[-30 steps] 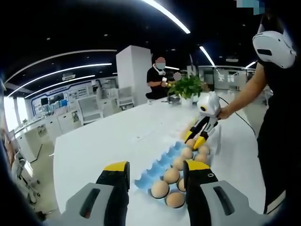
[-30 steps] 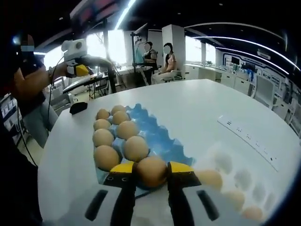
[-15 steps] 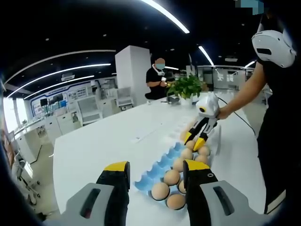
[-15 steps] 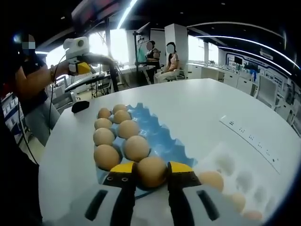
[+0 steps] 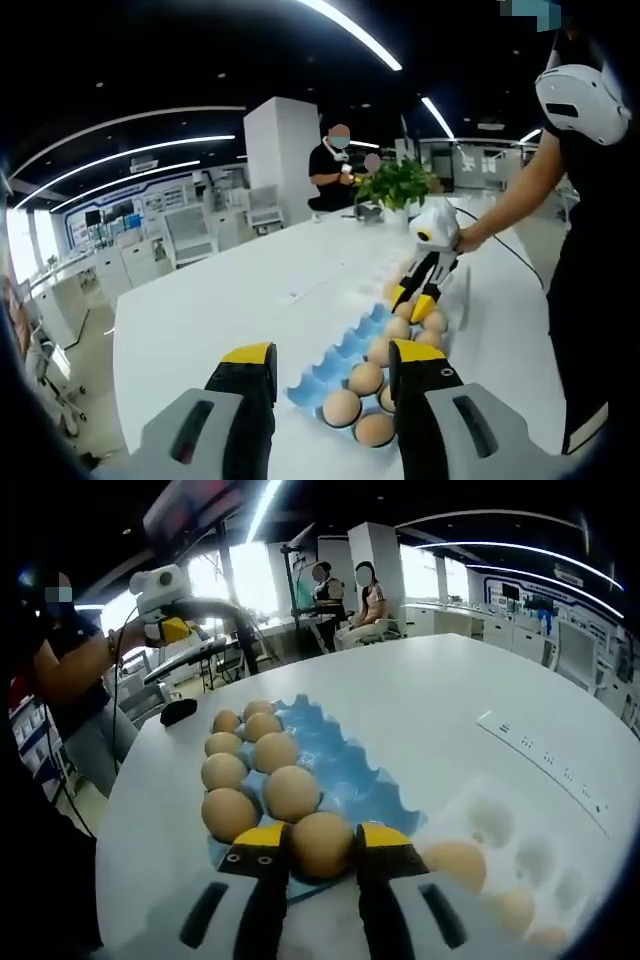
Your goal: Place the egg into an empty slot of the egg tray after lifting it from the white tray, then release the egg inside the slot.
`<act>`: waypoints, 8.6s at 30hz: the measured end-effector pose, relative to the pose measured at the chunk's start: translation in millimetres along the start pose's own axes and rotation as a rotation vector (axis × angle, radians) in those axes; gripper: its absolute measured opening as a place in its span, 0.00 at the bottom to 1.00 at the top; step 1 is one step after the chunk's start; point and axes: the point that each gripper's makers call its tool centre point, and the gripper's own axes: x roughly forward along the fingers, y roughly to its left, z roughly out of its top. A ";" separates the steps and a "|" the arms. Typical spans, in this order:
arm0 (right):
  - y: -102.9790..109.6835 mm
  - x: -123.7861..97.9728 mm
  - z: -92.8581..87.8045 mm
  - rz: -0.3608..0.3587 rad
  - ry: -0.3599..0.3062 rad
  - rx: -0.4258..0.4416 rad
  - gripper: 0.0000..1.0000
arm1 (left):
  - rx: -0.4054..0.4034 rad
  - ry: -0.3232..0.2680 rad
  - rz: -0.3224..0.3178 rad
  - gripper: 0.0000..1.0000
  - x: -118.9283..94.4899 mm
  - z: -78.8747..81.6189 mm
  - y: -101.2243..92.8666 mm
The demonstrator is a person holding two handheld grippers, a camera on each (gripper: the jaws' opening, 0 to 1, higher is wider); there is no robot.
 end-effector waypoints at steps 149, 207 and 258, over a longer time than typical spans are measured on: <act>40.6 151.8 111.1 0.123 -0.067 -0.232 0.26 | -0.056 0.030 0.040 0.44 -6.5 -33.0 23.5; -11.1 32.6 80.4 -0.057 -0.179 -0.123 0.26 | -0.030 0.010 0.037 0.45 -5.0 -16.7 17.7; -89.4 -77.7 -32.9 -0.328 0.020 -0.144 0.25 | -0.020 0.013 0.036 0.46 -4.4 -11.7 16.6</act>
